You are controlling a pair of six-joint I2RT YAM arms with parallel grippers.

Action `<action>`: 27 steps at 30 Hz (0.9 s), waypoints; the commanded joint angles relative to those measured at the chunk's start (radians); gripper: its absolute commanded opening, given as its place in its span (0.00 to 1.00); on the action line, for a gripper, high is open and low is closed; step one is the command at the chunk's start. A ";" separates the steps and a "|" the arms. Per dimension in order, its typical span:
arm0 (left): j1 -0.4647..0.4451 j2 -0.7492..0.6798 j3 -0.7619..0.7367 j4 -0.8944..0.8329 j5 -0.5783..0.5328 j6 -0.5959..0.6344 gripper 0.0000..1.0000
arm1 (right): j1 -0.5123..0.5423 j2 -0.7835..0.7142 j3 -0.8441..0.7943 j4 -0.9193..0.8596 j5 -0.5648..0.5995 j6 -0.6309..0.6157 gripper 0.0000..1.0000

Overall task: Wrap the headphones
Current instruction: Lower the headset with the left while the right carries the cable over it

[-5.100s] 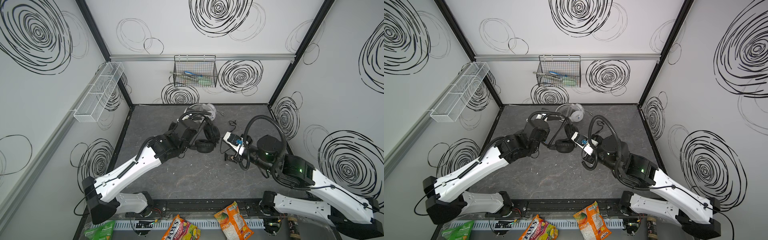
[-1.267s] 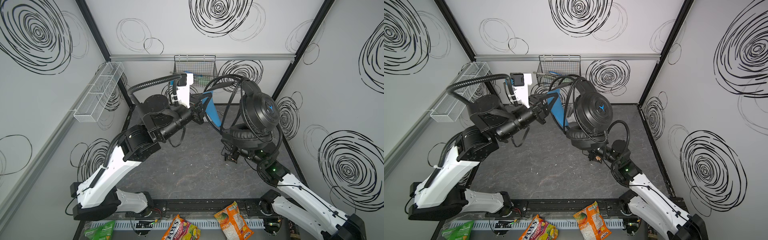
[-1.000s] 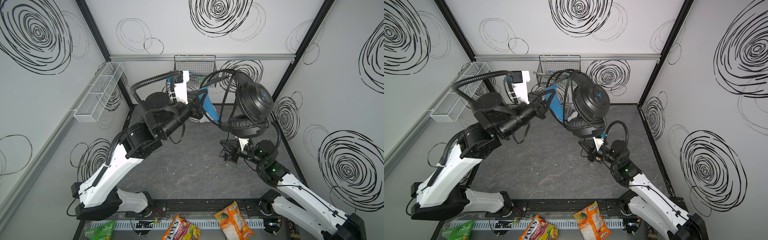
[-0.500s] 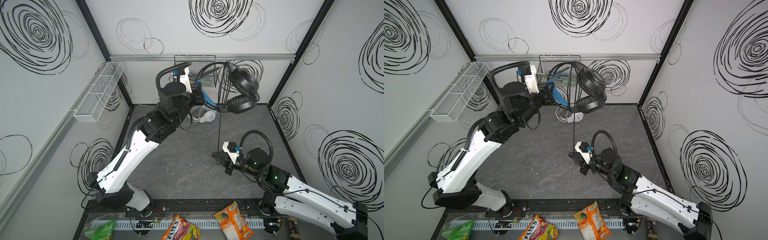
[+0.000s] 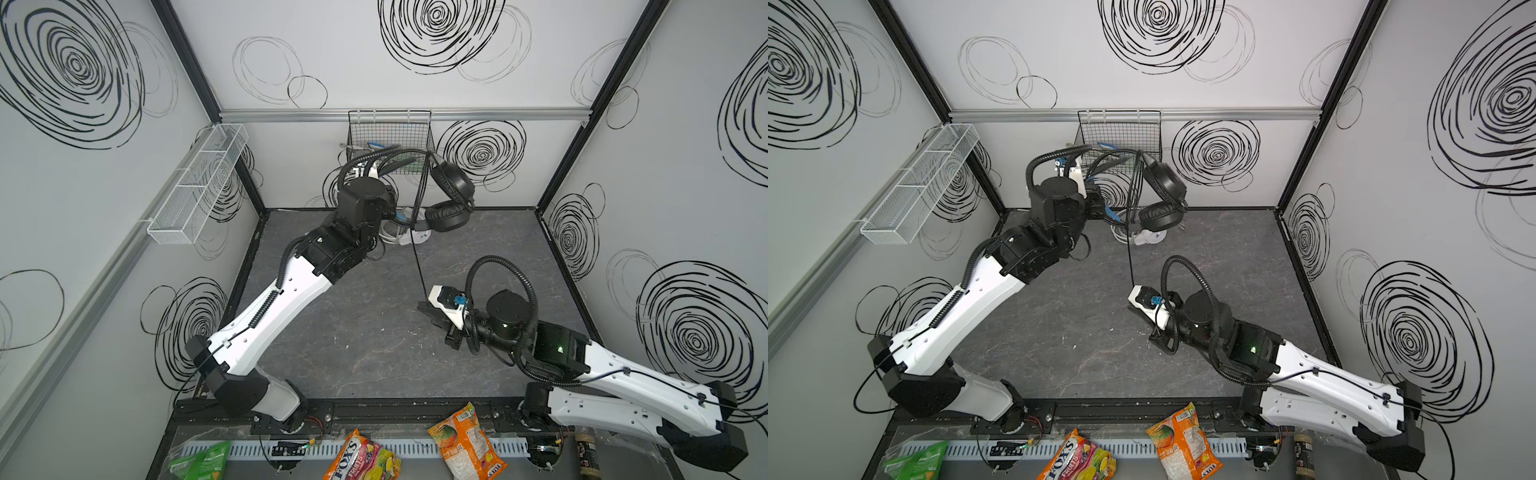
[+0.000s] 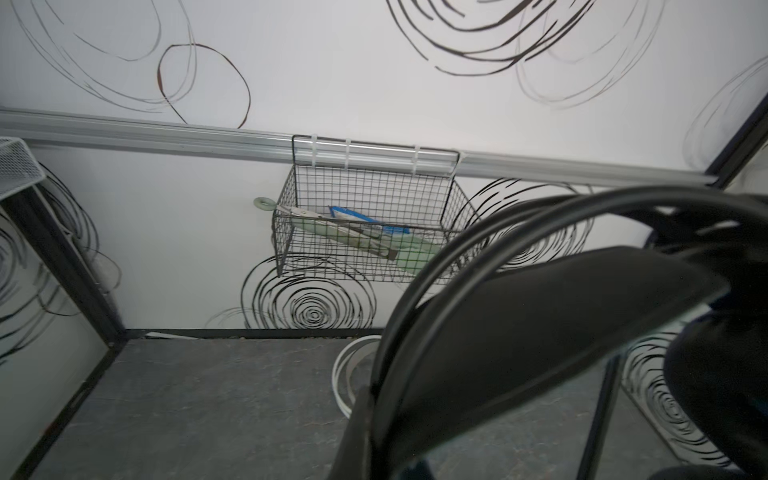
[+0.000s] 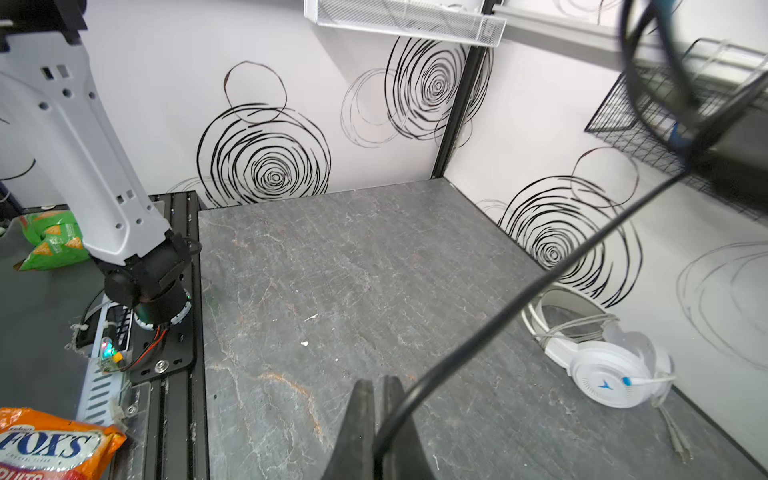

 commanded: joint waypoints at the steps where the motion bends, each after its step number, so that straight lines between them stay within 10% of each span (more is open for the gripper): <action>1: 0.011 -0.051 -0.018 0.158 -0.123 0.117 0.00 | 0.013 -0.006 0.080 -0.093 0.039 -0.075 0.00; 27: -0.181 -0.156 -0.231 -0.230 -0.046 0.322 0.00 | -0.242 0.075 0.237 -0.187 0.218 -0.358 0.00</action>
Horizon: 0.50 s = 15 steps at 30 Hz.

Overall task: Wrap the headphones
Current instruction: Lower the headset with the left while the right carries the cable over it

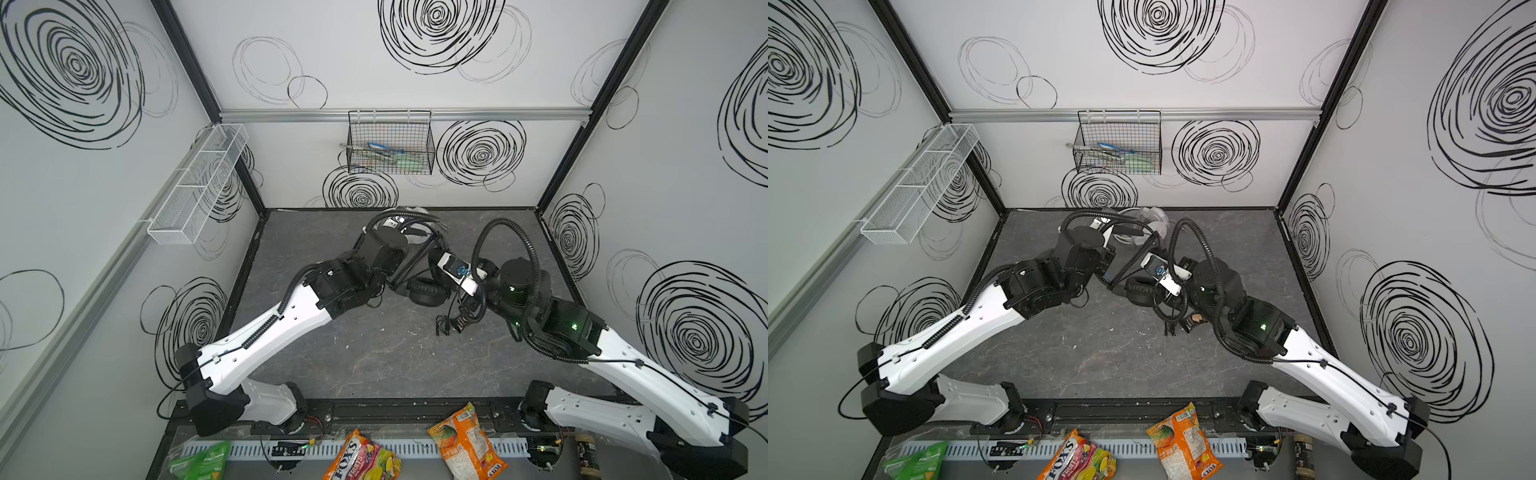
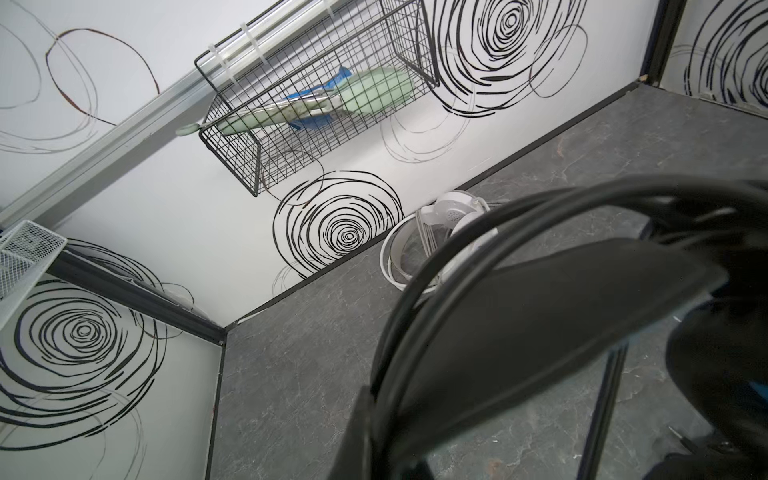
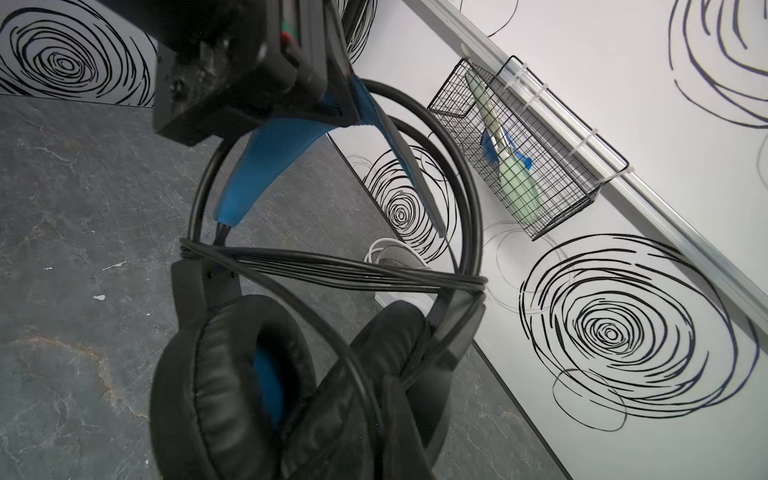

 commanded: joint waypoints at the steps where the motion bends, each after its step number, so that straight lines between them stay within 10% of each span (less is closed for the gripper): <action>1: -0.001 -0.022 0.027 -0.045 0.040 0.037 0.00 | -0.019 -0.004 0.042 0.008 0.048 -0.038 0.01; 15: -0.010 -0.083 0.017 -0.126 0.261 0.034 0.00 | -0.129 -0.067 -0.015 0.038 0.053 -0.155 0.06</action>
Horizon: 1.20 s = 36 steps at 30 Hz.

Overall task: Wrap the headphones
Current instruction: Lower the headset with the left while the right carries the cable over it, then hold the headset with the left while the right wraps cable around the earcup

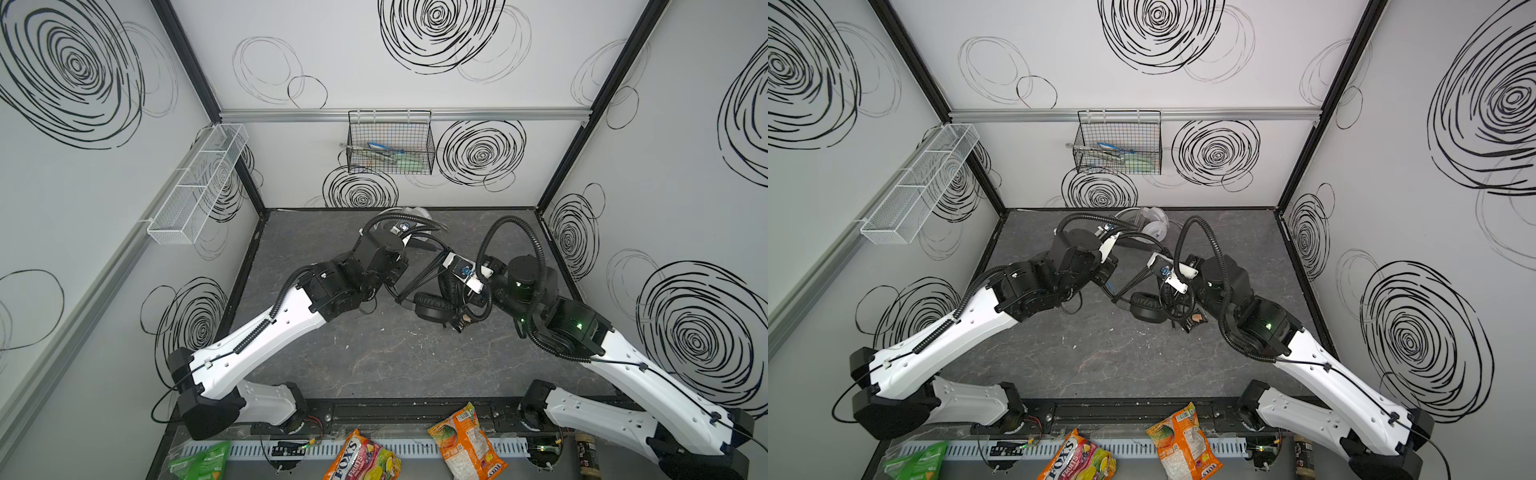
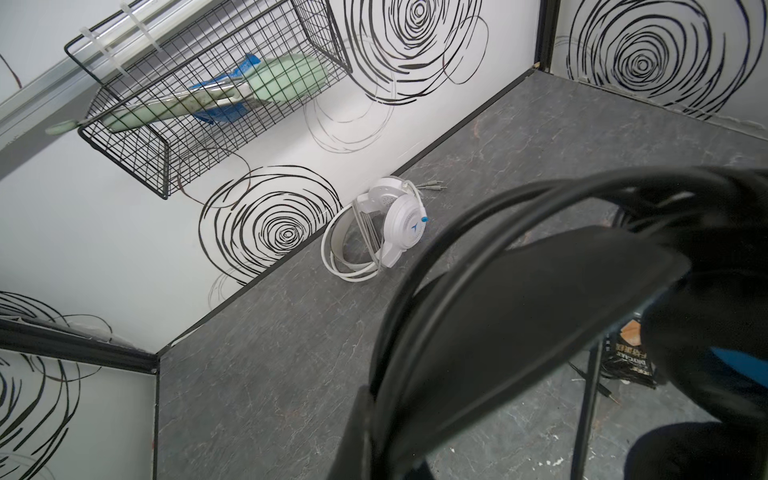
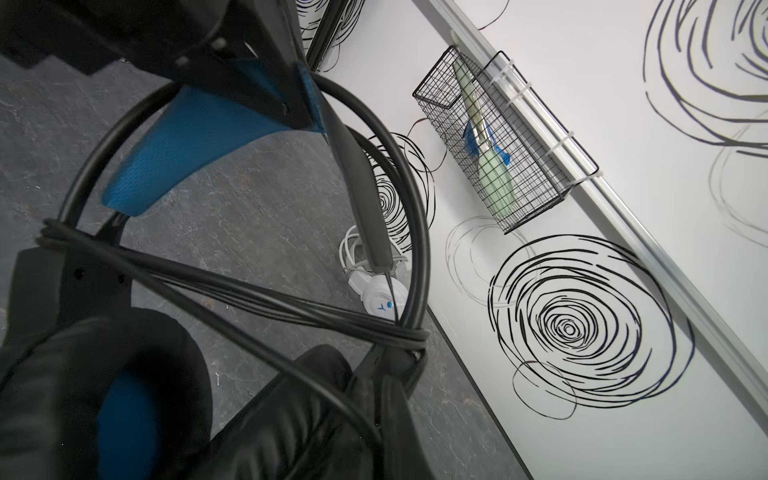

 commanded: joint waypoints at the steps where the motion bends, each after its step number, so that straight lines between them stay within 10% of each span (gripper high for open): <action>1: -0.005 -0.054 0.016 -0.061 0.056 0.029 0.00 | -0.047 -0.042 -0.009 0.051 0.088 -0.060 0.07; 18: -0.005 -0.031 0.097 -0.125 0.194 0.054 0.00 | -0.050 -0.094 -0.102 0.127 0.148 -0.217 0.16; 36: -0.004 -0.032 0.266 -0.106 0.274 -0.056 0.00 | -0.202 -0.147 -0.195 0.252 -0.040 0.108 0.11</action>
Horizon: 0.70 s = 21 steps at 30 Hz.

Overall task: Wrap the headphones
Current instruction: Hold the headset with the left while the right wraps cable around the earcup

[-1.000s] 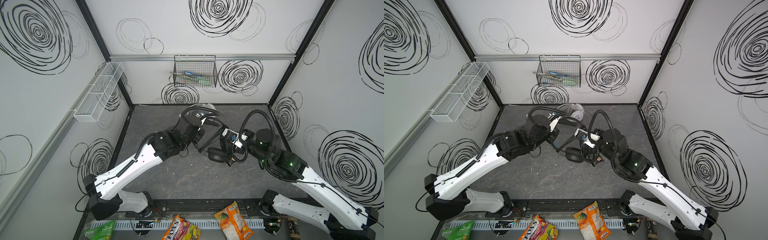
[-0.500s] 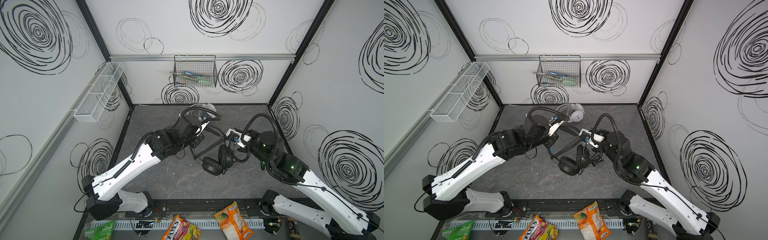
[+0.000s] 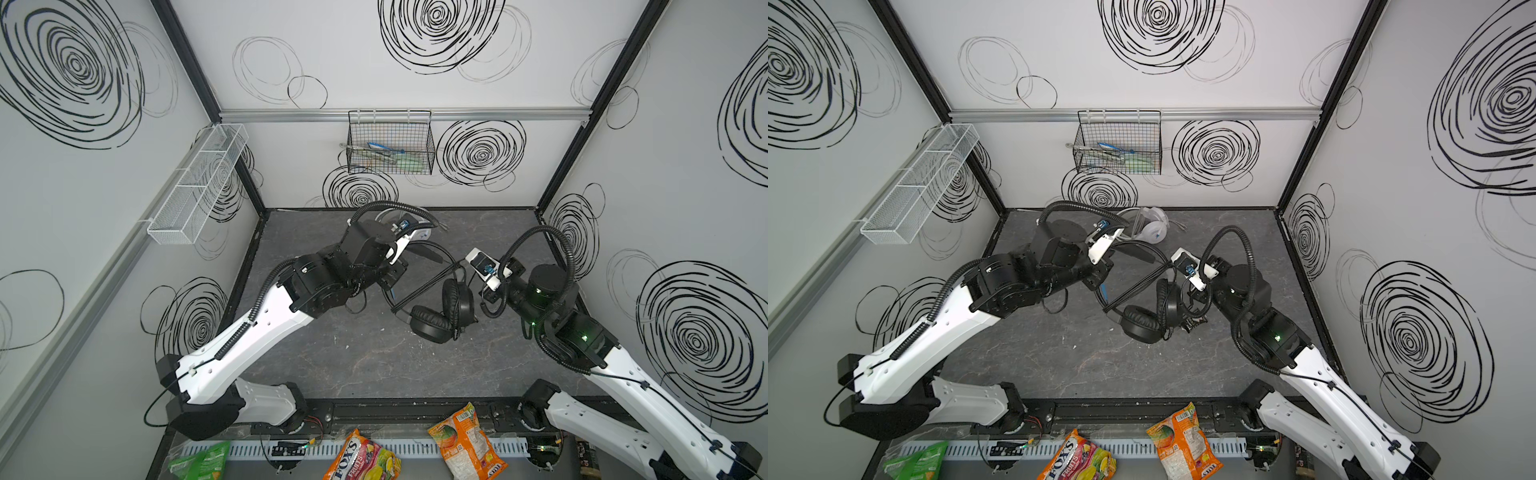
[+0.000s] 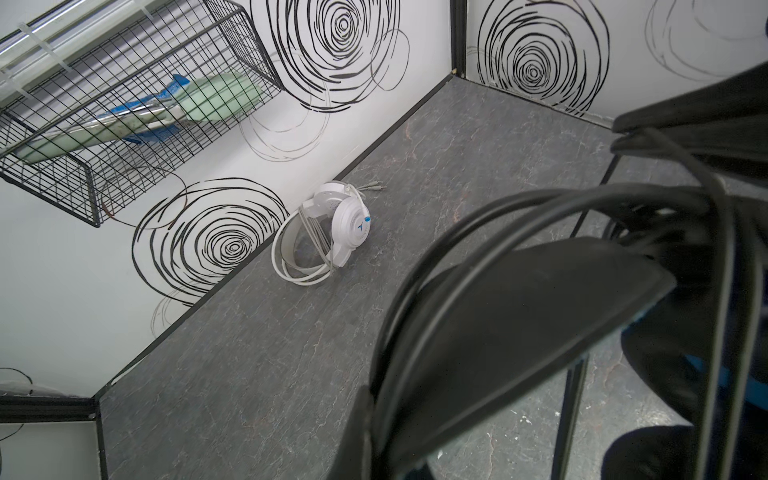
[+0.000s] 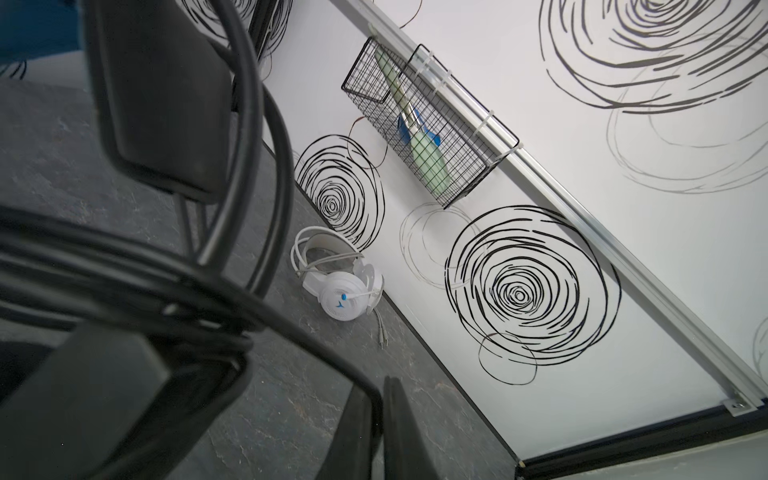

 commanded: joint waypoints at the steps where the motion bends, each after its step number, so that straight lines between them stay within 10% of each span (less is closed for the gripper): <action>1: 0.000 -0.027 0.104 0.087 0.073 -0.065 0.00 | -0.047 -0.018 -0.018 0.056 0.000 0.098 0.11; 21: -0.009 0.020 0.320 0.176 0.133 -0.270 0.00 | -0.122 -0.098 -0.154 0.250 -0.227 0.391 0.37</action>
